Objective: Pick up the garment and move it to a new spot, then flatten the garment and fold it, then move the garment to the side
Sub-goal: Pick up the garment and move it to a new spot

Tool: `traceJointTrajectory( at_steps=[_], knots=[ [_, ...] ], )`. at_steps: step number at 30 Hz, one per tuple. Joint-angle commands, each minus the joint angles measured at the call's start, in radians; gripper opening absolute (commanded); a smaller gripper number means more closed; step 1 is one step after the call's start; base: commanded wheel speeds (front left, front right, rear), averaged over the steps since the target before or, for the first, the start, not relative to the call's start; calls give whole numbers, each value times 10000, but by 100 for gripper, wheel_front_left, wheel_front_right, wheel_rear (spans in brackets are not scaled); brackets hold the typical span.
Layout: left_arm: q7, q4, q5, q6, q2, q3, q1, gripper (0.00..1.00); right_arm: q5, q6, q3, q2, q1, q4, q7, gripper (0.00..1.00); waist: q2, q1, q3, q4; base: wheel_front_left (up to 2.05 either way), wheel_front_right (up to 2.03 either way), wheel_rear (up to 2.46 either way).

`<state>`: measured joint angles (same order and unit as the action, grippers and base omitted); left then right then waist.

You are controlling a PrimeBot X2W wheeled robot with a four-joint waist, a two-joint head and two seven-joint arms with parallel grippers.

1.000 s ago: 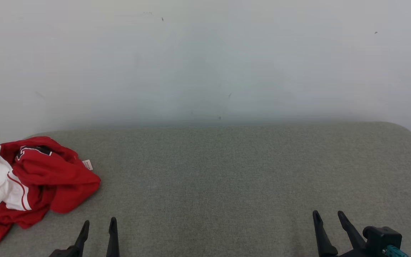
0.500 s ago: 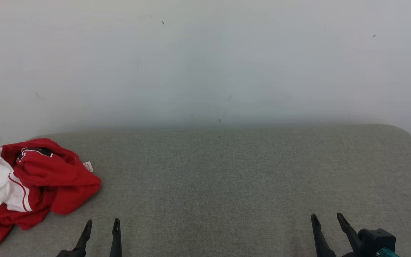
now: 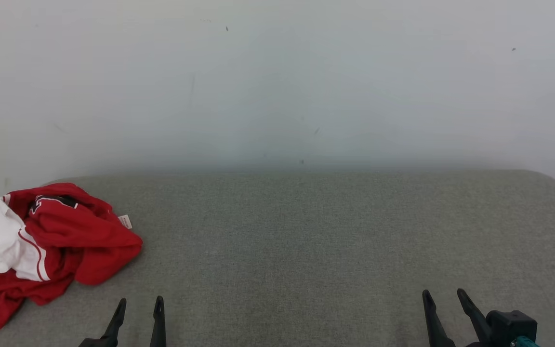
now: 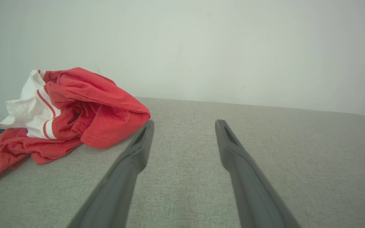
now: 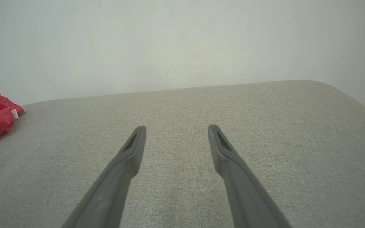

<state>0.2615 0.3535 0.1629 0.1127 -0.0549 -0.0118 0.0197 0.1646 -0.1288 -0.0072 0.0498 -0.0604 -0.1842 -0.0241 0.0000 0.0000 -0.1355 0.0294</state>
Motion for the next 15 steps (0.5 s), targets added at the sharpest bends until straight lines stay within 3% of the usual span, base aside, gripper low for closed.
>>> traceJointTrajectory(
  at_steps=[1, 15],
  knots=[
    [53, 42, 44, -50, 13, 3, 17, 100, 19, -37, -17, -10, -48, -17, -70, 100, 0, 0, -11, 160, 0, 0, 0],
    [47, 64, -131, -154, -145, -44, -104, 100, 493, -37, 281, -10, -99, -276, -425, 100, 0, 0, -88, 2386, 0, 0, 0]
  ],
)
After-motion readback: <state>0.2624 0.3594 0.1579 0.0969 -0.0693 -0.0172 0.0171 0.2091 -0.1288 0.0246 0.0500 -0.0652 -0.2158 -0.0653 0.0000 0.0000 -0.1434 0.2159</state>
